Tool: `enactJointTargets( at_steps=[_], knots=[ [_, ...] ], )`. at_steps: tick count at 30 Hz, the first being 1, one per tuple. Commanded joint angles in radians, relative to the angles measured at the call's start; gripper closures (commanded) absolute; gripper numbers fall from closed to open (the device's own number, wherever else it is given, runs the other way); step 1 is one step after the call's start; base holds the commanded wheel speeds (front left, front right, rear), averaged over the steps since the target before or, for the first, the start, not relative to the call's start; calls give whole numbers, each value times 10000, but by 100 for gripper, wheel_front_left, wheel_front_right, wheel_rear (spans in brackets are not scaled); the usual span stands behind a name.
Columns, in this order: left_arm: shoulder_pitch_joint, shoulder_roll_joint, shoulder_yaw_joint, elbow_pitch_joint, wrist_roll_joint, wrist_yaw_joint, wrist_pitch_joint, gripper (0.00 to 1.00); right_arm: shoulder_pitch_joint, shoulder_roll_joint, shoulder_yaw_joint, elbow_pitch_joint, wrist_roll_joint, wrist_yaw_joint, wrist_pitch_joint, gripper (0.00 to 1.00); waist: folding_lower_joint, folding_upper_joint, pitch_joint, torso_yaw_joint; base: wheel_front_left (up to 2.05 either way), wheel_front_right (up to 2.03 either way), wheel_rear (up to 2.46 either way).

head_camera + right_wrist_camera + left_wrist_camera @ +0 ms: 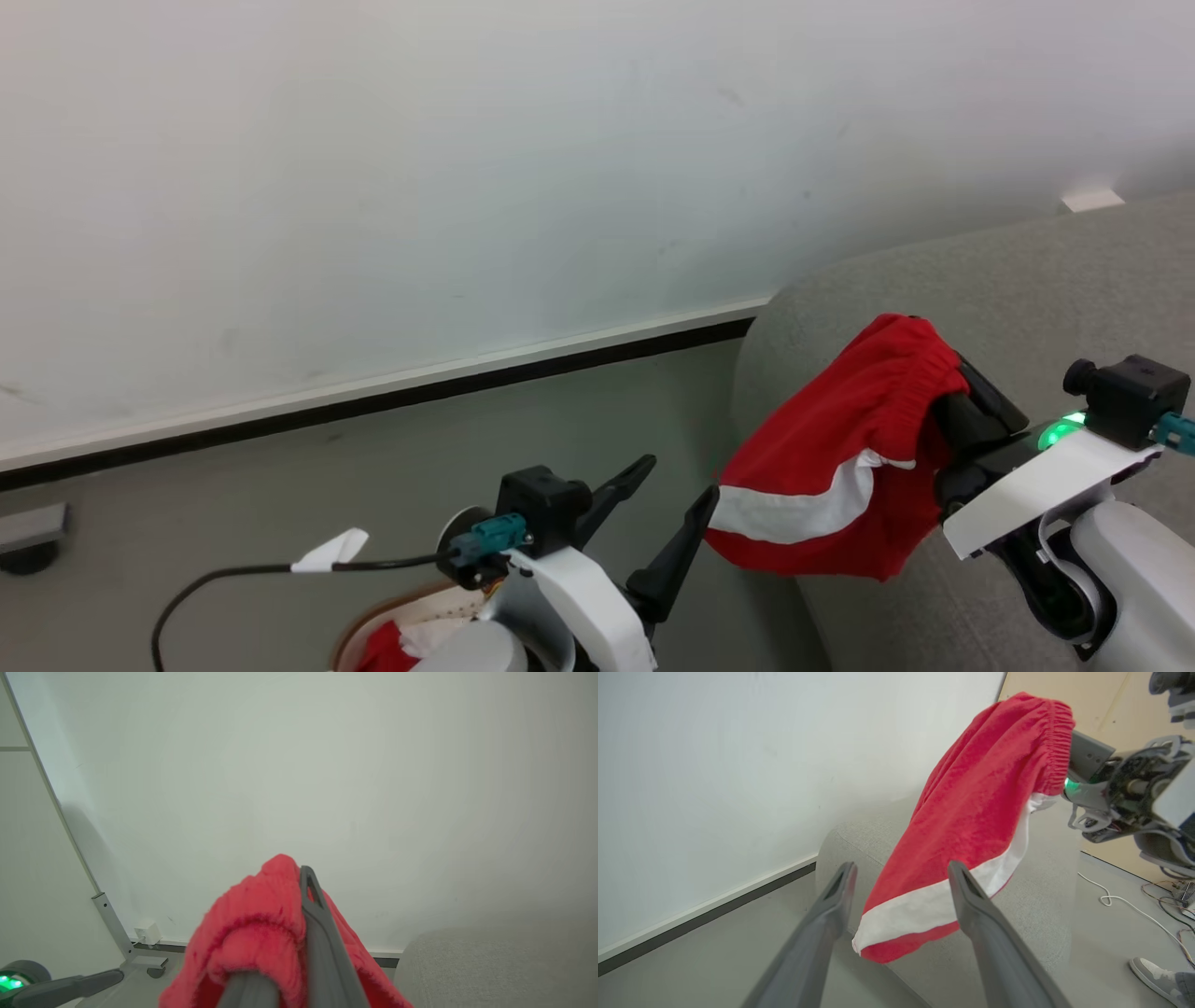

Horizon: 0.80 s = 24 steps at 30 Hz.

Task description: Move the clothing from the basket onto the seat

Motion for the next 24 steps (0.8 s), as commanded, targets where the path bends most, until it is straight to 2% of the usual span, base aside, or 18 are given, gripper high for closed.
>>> enactJointTargets(
  at_steps=[1, 13, 19, 24],
  knots=[
    [-78, -21, -19, -29, 117, -11, -82, 0, -25, -97, -65, -39, -6, -21, -36, 100, -1, 0, 207, -397, 0, 0, 0],
    [-275, -383, -494, -160, 302, -172, -252, 0, 195, -497, -775, -615, -62, -21, -35, 100, -1, 0, 751, -1693, 0, 0, 0],
    [-462, -512, -696, -119, 354, -198, -320, 0, 217, -760, -1156, -700, 12, -21, -35, 100, -1, 0, 1051, -1791, 0, 0, 0],
    [-1010, -491, -872, -171, 613, -346, -167, 0, -215, -954, -1897, -591, 293, -21, -34, 100, -1, 0, 2027, -1455, 0, 0, 0]
  ],
)
